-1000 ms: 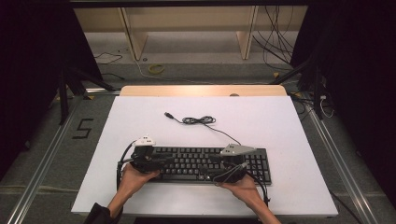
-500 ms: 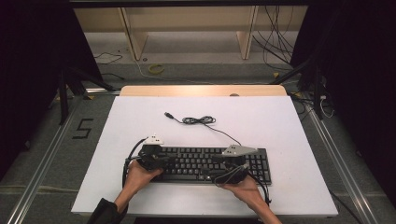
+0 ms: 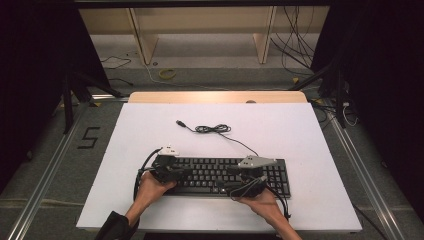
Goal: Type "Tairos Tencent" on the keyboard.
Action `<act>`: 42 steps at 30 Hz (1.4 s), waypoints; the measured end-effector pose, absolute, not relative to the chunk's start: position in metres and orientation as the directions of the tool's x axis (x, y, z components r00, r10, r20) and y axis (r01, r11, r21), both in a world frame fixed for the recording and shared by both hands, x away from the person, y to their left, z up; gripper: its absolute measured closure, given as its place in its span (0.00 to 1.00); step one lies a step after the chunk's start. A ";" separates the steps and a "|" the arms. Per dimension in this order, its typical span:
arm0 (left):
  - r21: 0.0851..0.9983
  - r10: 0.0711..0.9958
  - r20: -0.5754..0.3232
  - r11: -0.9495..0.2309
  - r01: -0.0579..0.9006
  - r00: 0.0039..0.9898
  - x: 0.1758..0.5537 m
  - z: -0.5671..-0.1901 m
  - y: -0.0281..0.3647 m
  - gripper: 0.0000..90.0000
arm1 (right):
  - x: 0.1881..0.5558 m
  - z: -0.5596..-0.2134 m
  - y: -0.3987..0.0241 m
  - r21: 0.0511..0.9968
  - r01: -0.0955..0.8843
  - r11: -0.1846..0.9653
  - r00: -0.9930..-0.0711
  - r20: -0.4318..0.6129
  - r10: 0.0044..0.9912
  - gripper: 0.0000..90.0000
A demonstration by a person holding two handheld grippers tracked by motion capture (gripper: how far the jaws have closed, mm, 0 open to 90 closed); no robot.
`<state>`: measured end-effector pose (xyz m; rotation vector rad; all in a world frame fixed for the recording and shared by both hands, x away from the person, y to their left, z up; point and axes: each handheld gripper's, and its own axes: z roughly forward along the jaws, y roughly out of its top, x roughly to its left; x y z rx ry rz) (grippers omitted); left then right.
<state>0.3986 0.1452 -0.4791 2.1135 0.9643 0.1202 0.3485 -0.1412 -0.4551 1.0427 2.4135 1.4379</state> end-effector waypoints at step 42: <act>0.755 0.626 -0.335 -0.269 0.598 0.704 0.388 -0.459 0.159 0.47 | 0.347 -0.452 -0.149 0.828 0.486 0.280 -0.742 0.222 0.633 0.39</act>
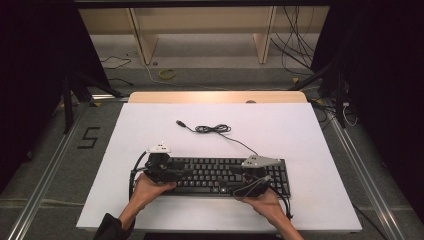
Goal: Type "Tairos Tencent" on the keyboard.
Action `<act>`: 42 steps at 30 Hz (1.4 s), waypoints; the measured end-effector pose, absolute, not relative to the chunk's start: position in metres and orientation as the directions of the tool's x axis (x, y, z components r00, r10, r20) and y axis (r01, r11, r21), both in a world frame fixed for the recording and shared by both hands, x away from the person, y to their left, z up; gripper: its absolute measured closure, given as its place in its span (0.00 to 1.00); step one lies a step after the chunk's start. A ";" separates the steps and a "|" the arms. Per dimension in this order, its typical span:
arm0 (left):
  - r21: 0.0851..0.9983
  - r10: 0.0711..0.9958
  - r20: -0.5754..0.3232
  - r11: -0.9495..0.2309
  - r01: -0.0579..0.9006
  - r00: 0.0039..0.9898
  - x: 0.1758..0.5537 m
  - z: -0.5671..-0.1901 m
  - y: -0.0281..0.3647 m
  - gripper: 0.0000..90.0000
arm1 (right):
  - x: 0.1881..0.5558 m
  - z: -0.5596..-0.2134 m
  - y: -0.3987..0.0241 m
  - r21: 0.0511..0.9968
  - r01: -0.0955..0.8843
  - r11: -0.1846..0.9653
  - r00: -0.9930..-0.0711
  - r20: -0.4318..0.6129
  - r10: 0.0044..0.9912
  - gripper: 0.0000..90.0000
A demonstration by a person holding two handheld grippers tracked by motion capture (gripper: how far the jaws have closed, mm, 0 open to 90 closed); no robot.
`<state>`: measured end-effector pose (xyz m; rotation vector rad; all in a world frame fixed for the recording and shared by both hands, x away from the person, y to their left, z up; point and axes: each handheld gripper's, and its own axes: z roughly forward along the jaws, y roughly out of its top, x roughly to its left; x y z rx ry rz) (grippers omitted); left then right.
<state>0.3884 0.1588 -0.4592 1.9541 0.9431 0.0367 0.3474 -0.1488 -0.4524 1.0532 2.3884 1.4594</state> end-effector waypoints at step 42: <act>0.840 0.578 -0.316 -0.197 0.505 0.752 0.344 -0.452 0.180 0.29 | 0.323 -0.447 -0.193 0.869 0.448 0.212 -0.724 0.214 0.655 0.36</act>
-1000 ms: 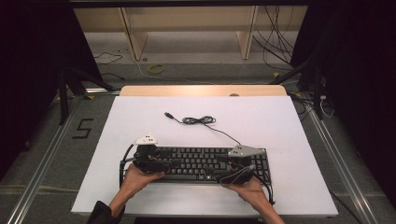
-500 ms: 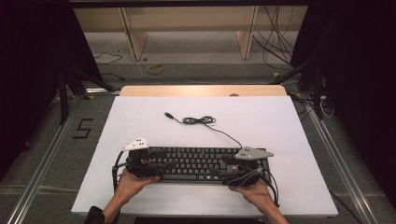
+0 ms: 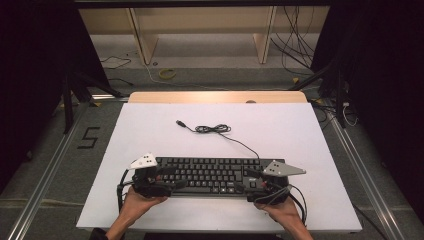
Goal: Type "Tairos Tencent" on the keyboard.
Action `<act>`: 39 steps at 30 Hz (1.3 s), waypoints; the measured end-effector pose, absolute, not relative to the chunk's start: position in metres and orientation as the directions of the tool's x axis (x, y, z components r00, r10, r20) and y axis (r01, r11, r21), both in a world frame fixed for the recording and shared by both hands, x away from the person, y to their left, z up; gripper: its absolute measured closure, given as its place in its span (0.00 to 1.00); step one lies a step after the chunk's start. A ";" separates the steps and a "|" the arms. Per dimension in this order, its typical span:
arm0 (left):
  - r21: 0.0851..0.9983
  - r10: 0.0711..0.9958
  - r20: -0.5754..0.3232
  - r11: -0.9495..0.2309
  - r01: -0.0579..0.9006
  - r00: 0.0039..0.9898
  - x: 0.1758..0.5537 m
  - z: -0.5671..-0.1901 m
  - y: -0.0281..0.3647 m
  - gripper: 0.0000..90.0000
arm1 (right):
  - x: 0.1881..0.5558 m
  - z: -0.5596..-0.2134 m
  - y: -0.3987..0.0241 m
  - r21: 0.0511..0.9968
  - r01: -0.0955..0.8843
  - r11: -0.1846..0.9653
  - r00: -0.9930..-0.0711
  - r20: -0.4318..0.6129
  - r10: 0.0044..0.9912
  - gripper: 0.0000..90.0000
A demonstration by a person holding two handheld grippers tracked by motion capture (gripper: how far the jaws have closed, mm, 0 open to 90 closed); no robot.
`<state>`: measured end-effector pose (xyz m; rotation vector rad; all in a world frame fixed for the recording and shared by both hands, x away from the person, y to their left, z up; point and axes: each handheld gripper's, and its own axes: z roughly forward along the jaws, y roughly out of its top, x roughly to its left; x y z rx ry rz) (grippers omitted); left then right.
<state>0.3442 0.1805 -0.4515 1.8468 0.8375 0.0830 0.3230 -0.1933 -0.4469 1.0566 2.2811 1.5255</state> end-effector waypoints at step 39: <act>0.852 0.579 -0.325 -0.164 0.497 0.748 0.324 -0.456 0.194 0.27 | 0.301 -0.455 -0.231 0.877 0.446 0.178 -0.677 0.201 0.708 0.35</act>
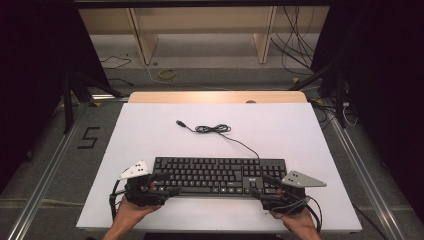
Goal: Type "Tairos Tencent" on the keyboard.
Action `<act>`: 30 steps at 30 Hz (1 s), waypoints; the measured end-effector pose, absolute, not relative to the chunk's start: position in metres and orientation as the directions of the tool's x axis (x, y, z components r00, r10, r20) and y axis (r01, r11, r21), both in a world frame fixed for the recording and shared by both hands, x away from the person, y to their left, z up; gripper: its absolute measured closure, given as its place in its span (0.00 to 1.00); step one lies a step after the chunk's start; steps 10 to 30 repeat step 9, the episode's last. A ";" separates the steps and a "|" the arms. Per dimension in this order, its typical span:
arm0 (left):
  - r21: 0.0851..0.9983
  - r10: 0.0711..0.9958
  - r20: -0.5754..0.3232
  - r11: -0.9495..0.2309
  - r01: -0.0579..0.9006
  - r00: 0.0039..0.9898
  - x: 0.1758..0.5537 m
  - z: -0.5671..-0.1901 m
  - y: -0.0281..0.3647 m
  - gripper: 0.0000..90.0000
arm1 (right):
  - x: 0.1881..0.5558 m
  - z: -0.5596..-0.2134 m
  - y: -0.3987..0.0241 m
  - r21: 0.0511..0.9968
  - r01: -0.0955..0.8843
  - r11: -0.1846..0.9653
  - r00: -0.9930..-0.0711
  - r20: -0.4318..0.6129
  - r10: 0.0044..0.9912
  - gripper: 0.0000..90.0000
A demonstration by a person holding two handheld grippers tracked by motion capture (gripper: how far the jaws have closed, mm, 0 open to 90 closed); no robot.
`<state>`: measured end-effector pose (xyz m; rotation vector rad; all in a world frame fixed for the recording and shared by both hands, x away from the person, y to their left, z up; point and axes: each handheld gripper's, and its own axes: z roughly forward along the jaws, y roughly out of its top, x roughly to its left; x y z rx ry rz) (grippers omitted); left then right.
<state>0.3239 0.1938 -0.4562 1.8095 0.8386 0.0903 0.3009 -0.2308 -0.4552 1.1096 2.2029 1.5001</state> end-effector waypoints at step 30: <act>0.853 0.583 -0.323 -0.163 0.496 0.746 0.325 -0.456 0.195 0.27 | 0.301 -0.455 -0.230 0.878 0.444 0.178 -0.678 0.199 0.708 0.35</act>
